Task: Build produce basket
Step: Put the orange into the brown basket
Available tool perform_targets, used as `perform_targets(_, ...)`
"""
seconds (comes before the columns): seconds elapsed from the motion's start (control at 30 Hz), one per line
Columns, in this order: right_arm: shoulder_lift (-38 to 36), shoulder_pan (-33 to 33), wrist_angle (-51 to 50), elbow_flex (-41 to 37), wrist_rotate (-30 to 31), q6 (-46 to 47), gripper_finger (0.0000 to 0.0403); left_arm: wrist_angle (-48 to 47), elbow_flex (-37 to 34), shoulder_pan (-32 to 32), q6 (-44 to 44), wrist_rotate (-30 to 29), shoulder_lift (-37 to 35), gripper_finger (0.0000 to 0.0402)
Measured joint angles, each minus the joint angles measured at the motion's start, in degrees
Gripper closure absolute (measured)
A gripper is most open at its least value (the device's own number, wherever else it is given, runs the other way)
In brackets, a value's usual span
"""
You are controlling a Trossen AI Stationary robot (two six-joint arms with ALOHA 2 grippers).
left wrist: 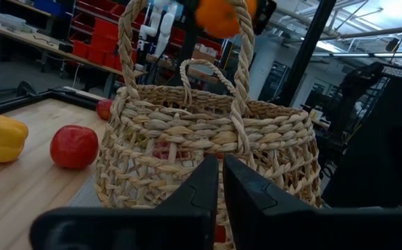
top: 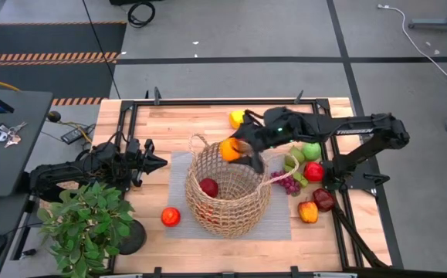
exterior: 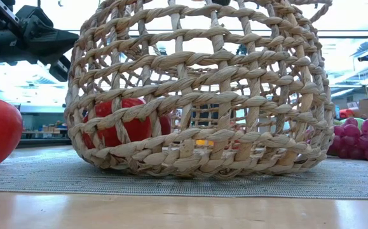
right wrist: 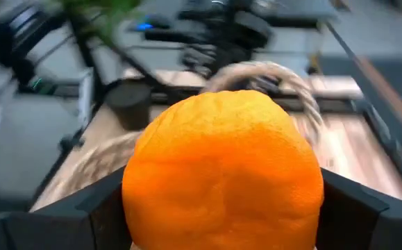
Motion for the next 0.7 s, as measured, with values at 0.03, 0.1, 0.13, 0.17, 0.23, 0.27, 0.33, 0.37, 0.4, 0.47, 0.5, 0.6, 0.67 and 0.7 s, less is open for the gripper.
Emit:
perform_targets(0.03,1.04,-0.03,1.16,0.02,1.42,3.55,0.0064,-0.05,0.0,0.0,0.01,0.0,0.0,0.0374)
perform_targets(0.1,3.55,-0.07,1.82,0.0,2.44,9.6,0.0064,0.1,0.01,0.0,0.02,-0.01,0.0,0.0372)
perform_targets(0.13,4.92,-0.04,2.96,0.01,2.52,11.88,0.0064,-0.11,0.0,0.01,0.0,-0.01,0.0,0.0371)
perform_targets(0.17,6.44,-0.01,3.37,0.0,2.48,13.82,0.0064,-0.2,0.0,0.0,0.03,0.01,0.01,0.037)
perform_targets(0.23,9.0,-0.02,4.38,0.0,2.49,16.9,0.0063,0.04,0.0,-0.01,0.02,-0.01,0.0,0.0367)
perform_targets(0.27,10.29,-0.06,4.65,0.0,2.45,18.21,0.0063,-0.08,-0.01,0.0,0.0,-0.01,0.0,0.0366)
perform_targets(0.33,12.36,-0.41,4.23,0.23,0.59,19.69,0.0063,0.02,0.01,-0.01,0.04,-0.01,0.0,0.0366)
perform_targets(0.37,13.38,-0.64,3.03,0.77,-1.14,19.88,0.0062,-0.02,-0.01,0.01,0.0,-0.01,0.0,0.0366)
perform_targets(0.4,14.12,-0.87,1.81,1.38,-2.66,19.87,0.0062,-0.05,-0.01,0.01,0.0,-0.01,0.0,0.0368)
perform_targets(0.47,15.55,-1.0,-1.32,2.89,-4.59,19.49,0.0062,-0.01,-0.01,0.01,0.04,-0.01,0.0,0.037)
perform_targets(0.5,16.28,-1.08,-3.28,3.76,-4.84,18.83,0.0062,-0.05,0.01,0.0,0.01,-0.01,0.0,0.0371)
perform_targets(0.6,18.9,-1.05,-8.42,6.02,-4.64,16.17,0.0062,-0.05,-0.01,-0.01,0.04,0.01,0.0,0.0374)
perform_targets(0.67,20.6,-1.07,-10.48,7.27,-4.45,14.55,0.0062,-0.03,0.0,0.01,0.0,-0.01,0.0,0.0373)
perform_targets(0.7,21.57,-1.07,-11.59,7.96,-4.45,13.65,0.0062,-0.05,0.01,0.01,0.01,0.0,0.0,0.0372)
